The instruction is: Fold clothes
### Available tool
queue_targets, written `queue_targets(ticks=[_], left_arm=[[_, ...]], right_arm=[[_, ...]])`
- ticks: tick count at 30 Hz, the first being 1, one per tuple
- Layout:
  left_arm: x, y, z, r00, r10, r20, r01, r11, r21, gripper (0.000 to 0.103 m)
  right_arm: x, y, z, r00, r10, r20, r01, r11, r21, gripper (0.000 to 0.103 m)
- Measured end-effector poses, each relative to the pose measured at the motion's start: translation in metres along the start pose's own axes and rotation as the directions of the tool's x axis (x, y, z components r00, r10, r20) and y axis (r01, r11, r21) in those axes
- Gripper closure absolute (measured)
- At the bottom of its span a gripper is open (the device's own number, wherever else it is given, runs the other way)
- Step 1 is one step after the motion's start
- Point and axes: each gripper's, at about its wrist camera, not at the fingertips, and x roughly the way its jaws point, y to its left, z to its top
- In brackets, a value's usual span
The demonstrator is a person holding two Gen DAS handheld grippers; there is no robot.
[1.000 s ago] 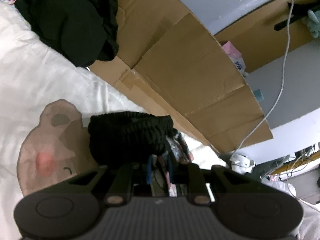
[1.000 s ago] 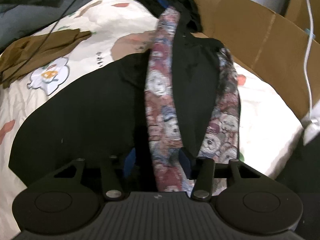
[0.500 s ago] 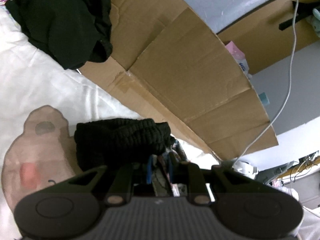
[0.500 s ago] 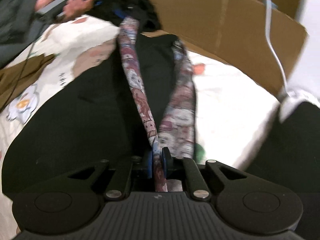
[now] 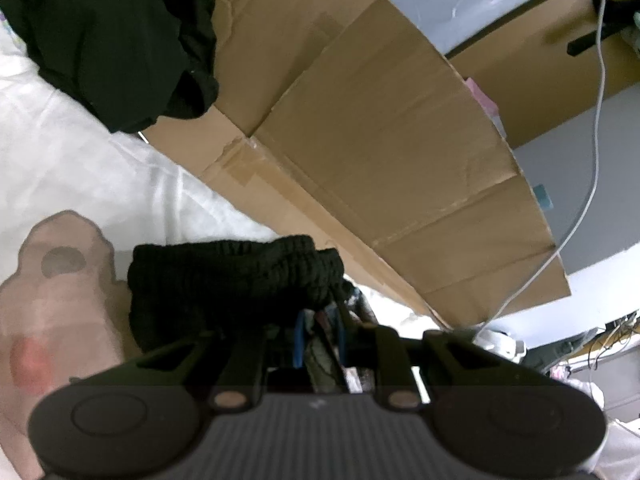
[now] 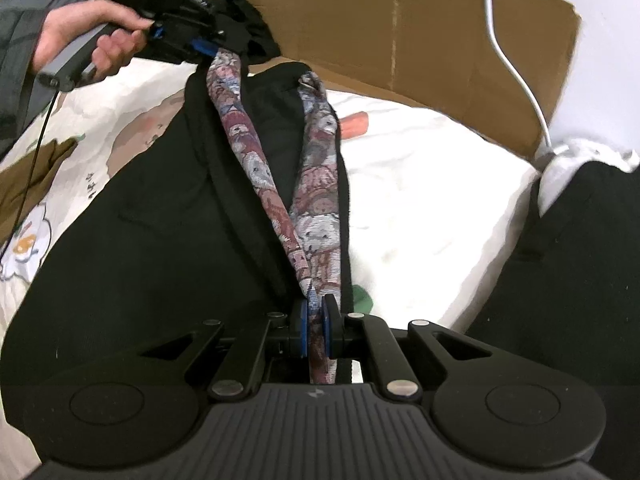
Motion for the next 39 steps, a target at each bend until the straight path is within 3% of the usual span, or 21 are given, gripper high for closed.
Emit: queue_targets(ticks=[3, 9, 11, 15, 17, 19, 23, 25, 27, 28, 29, 32, 36, 39], left_arm=[[0.004, -0.004, -0.003, 0.999, -0.012, 0.034, 0.012, 1.000, 0.022, 0.087], [0.019, 0.002, -0.004, 0.996, -0.076, 0.037, 0.080, 0.992, -0.094, 0.077], [0.020, 0.000, -0.007, 0.997, -0.074, 0.030, 0.076, 0.995, -0.068, 0.068], [0.026, -0.006, -0.012, 0.998, -0.063, -0.021, 0.063, 0.998, -0.003, 0.065], [0.029, -0.010, -0.014, 0.997, -0.070, -0.031, 0.070, 0.998, 0.007, 0.052], [0.034, -0.013, -0.016, 0.996, -0.080, -0.043, 0.081, 0.997, 0.005, 0.043], [0.046, -0.021, -0.019, 0.998, -0.045, -0.037, 0.046, 0.999, 0.025, 0.042], [0.055, -0.023, -0.021, 0.999, 0.004, -0.035, -0.003, 1.000, 0.019, 0.048], [0.061, -0.024, -0.024, 0.999, 0.026, -0.030, -0.026, 1.000, 0.016, 0.063], [0.063, -0.024, -0.025, 0.999, 0.030, -0.037, -0.029, 0.999, 0.020, 0.088], [0.065, -0.024, -0.026, 0.998, 0.034, -0.045, -0.033, 0.999, 0.024, 0.103], [0.066, -0.026, -0.029, 0.998, 0.014, -0.062, -0.013, 1.000, 0.024, 0.103], [0.062, -0.047, -0.027, 0.997, -0.063, -0.038, 0.067, 0.993, 0.099, 0.103], [0.061, -0.054, -0.024, 0.999, -0.008, -0.039, 0.012, 0.995, 0.103, 0.103]], right_arm=[[0.006, -0.011, -0.001, 1.000, -0.001, -0.027, 0.003, 0.997, 0.083, 0.095], [0.010, -0.015, -0.005, 0.997, -0.052, -0.064, 0.057, 0.995, 0.086, 0.093], [0.009, -0.015, -0.006, 0.997, -0.054, -0.058, 0.059, 0.995, 0.080, 0.089], [0.005, -0.012, -0.003, 0.998, -0.060, -0.027, 0.061, 0.996, 0.069, 0.072], [0.004, -0.012, -0.001, 0.998, -0.059, -0.013, 0.060, 0.996, 0.066, 0.066], [0.005, -0.010, 0.001, 0.998, -0.064, -0.005, 0.064, 0.996, 0.059, 0.065], [0.002, -0.004, 0.001, 0.997, -0.075, 0.017, 0.074, 0.996, 0.043, 0.065], [0.001, -0.002, 0.000, 0.998, -0.068, 0.020, 0.067, 0.997, 0.038, 0.065], [0.002, -0.002, -0.001, 0.998, -0.064, 0.015, 0.064, 0.997, 0.042, 0.065], [0.003, -0.002, -0.002, 0.998, -0.063, 0.010, 0.063, 0.997, 0.043, 0.065], [0.004, -0.003, -0.003, 0.998, -0.063, 0.006, 0.062, 0.997, 0.044, 0.065], [0.004, -0.004, -0.005, 0.998, -0.066, 0.009, 0.066, 0.997, 0.044, 0.065], [0.003, -0.008, -0.005, 0.997, -0.068, 0.024, 0.067, 0.997, 0.047, 0.065], [0.004, -0.009, -0.007, 0.997, -0.070, 0.030, 0.069, 0.997, 0.046, 0.065]])
